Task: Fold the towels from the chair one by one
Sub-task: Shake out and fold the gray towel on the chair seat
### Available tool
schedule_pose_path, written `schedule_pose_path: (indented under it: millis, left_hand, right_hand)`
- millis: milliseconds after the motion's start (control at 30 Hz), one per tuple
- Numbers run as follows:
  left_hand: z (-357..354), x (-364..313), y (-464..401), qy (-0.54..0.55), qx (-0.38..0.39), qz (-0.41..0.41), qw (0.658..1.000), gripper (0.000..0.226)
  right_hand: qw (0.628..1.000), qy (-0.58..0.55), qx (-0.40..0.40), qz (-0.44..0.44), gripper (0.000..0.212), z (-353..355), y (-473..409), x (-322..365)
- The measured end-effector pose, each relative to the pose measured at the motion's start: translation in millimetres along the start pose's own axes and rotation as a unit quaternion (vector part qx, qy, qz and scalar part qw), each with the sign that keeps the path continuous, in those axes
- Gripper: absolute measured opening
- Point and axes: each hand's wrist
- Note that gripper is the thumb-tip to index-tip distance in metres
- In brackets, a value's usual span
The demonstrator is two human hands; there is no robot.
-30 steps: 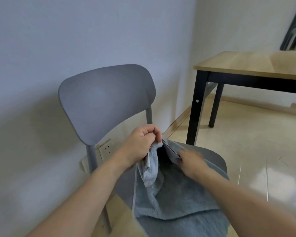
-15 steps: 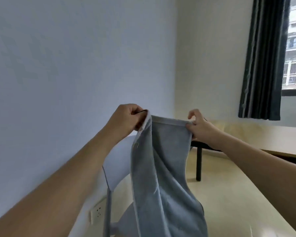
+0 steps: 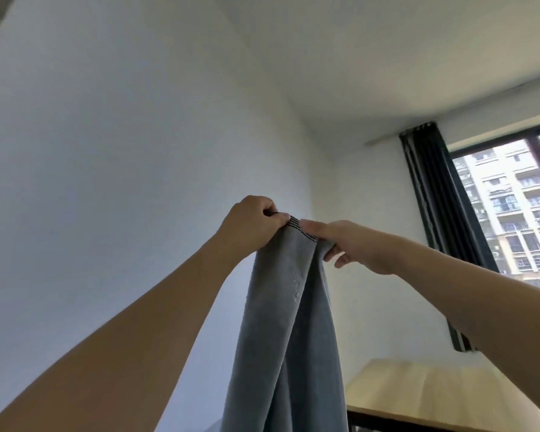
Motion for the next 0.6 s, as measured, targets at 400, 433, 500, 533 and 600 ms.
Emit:
schedule_pose_path:
  millis: [400,433,500,533,600]
  left_hand:
    - [60.0,-68.9,4.9,0.001,0.024,0.05,0.998,0.046]
    - [63.0,-70.5,6.6,-0.021,0.081,0.079,0.993,0.049]
    - [66.9,-69.7,10.5,-0.091,0.195,0.136,0.967,0.051]
    - [67.6,-68.0,11.5,-0.118,0.224,0.147,0.956,0.049]
    - [67.9,-66.6,10.5,-0.155,0.205,0.117,0.959,0.039]
  right_hand:
    - [0.991,-0.045,-0.041,0.117,0.018,39.9,32.2,70.4]
    - [0.99,-0.048,-0.05,0.119,0.018,44.9,34.6,72.3]
    - [0.989,-0.054,-0.071,0.119,0.021,56.7,41.1,72.7]
    - [0.989,-0.051,-0.075,0.117,0.022,62.6,44.5,71.5]
    - [0.991,-0.039,-0.066,0.113,0.024,71.7,51.2,67.0]
Point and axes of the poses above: each hand's wrist, its own y-axis away from the middle knuckle, its own z-axis out of the back of the hand, x = y × z, and after that the axes turned 2 degrees about y, right-handed
